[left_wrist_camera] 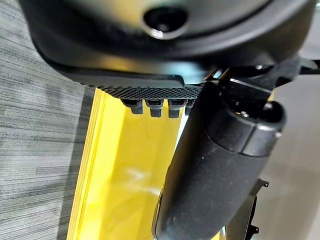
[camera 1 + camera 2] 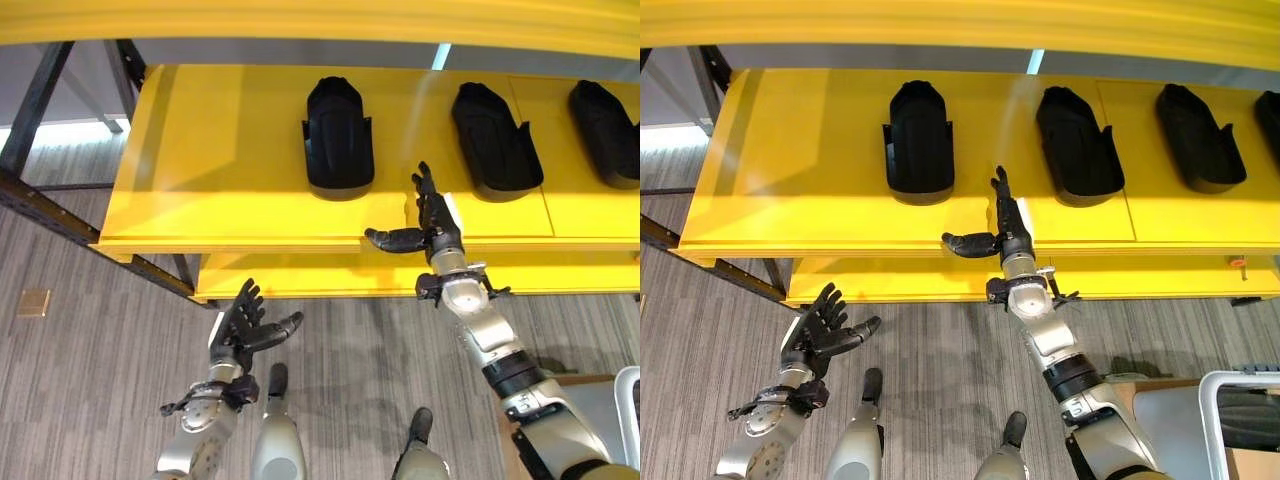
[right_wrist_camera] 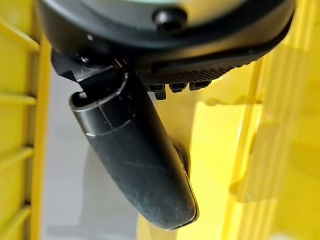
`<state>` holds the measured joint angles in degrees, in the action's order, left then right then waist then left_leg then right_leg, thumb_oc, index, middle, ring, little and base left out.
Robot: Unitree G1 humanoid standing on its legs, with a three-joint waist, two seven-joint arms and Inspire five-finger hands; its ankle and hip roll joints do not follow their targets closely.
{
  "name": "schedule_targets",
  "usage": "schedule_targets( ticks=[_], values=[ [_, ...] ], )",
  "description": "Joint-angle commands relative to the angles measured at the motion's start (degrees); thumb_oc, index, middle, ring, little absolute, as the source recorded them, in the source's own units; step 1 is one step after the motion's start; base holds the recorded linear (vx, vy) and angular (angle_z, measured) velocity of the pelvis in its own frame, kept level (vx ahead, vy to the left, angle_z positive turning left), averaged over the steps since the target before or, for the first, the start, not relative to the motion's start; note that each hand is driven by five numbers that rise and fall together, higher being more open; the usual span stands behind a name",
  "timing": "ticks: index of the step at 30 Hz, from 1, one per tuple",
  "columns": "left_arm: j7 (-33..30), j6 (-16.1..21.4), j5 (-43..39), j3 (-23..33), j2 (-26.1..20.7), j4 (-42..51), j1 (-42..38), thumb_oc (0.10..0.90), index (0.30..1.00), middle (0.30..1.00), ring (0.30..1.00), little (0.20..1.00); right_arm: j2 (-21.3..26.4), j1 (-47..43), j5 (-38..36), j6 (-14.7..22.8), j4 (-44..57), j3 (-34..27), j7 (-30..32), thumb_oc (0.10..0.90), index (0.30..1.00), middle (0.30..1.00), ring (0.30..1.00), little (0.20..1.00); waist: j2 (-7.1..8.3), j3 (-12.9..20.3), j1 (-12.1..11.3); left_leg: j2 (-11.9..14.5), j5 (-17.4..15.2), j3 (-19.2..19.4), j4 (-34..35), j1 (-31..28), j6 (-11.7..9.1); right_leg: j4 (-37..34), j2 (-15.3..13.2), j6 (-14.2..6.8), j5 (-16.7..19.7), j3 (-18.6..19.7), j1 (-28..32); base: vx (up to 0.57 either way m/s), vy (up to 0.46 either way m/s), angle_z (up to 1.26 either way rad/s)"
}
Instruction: Move parts from the plastic box to the shelf.
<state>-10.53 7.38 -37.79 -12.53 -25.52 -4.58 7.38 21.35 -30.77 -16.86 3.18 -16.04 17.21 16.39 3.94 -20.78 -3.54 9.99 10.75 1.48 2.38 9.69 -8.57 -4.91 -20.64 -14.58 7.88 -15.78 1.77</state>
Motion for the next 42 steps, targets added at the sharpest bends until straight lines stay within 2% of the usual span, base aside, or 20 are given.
schedule_targets(
  ticks=[1,11,17,23,29,35,42],
  values=[
    [2.3,3.4,1.9,3.7,0.6,3.7,-0.3,0.9,1.0,1.0,1.0,1.0,3.1,-3.6,3.1,7.0,9.1,-4.7,-0.4,0.9,1.0,1.0,1.0,1.0,-0.68,4.3,0.4,0.9,-3.2,5.3,2.6,-6.5,3.3,4.2,3.5,4.1,0.3,1.3,-2.2,0.0,-0.021,-0.12],
    [3.8,3.3,2.2,4.1,1.4,3.4,1.4,0.9,1.0,1.0,1.0,1.0,6.4,-1.3,4.8,9.1,18.1,-8.1,-0.5,0.9,1.0,1.0,1.0,1.0,-2.28,4.9,2.7,3.0,-2.7,7.7,2.6,-8.1,2.4,4.6,5.3,4.9,-0.5,3.6,-3.0,0.0,-0.023,-0.15],
    [4.5,3.4,2.2,3.6,1.6,3.4,1.9,0.9,1.0,1.0,1.0,1.0,8.3,-1.6,6.2,9.6,18.8,-9.3,0.1,0.9,1.0,1.0,1.0,1.0,-3.54,4.7,3.6,3.9,-2.1,8.4,2.6,-8.2,2.0,5.2,6.1,5.3,-1.1,4.2,-3.7,-0.01,-0.028,-0.14],
    [5.0,3.7,2.0,2.6,1.6,3.3,1.4,0.9,1.0,1.0,1.0,1.0,10.5,-3.2,7.5,9.3,16.8,-9.6,1.3,0.9,1.0,1.0,1.0,1.0,-5.08,4.1,4.3,4.6,-1.2,8.7,2.6,-7.9,1.5,6.7,6.9,5.8,-1.8,4.6,-5.1,-0.02,-0.028,-0.11],
    [5.4,4.5,1.1,0.9,1.1,3.1,-0.1,0.9,1.0,1.0,1.0,1.0,16.0,-9.0,8.5,8.6,9.5,-8.5,2.8,0.9,1.0,1.0,1.0,1.0,-7.6,2.3,4.8,5.6,0.7,9.2,2.6,-6.7,0.9,10.4,7.7,6.8,-3.1,5.5,-9.0,-0.06,-0.038,-0.14],
    [5.5,4.9,0.6,-0.3,0.8,2.6,-1.4,0.9,1.0,1.0,1.0,1.0,19.3,-13.1,7.7,8.5,3.7,-7.2,3.9,0.9,1.0,1.0,1.0,1.0,-8.72,0.7,4.8,6.3,2.2,9.2,2.6,-4.8,0.5,14.0,7.9,7.5,-4.2,5.4,-12.6,-0.06,-0.052,-0.04],
    [4.9,5.1,0.9,-1.0,0.8,2.0,-3.0,0.9,1.0,1.0,1.0,1.0,20.8,-15.6,7.9,8.4,1.5,-6.4,4.6,0.9,1.0,1.0,1.0,1.0,-9.03,-0.7,4.7,6.7,3.3,8.5,2.6,-3.2,0.3,17.3,8.0,8.1,-5.5,5.3,-15.4,-0.02,-0.056,0.02]
  ],
)
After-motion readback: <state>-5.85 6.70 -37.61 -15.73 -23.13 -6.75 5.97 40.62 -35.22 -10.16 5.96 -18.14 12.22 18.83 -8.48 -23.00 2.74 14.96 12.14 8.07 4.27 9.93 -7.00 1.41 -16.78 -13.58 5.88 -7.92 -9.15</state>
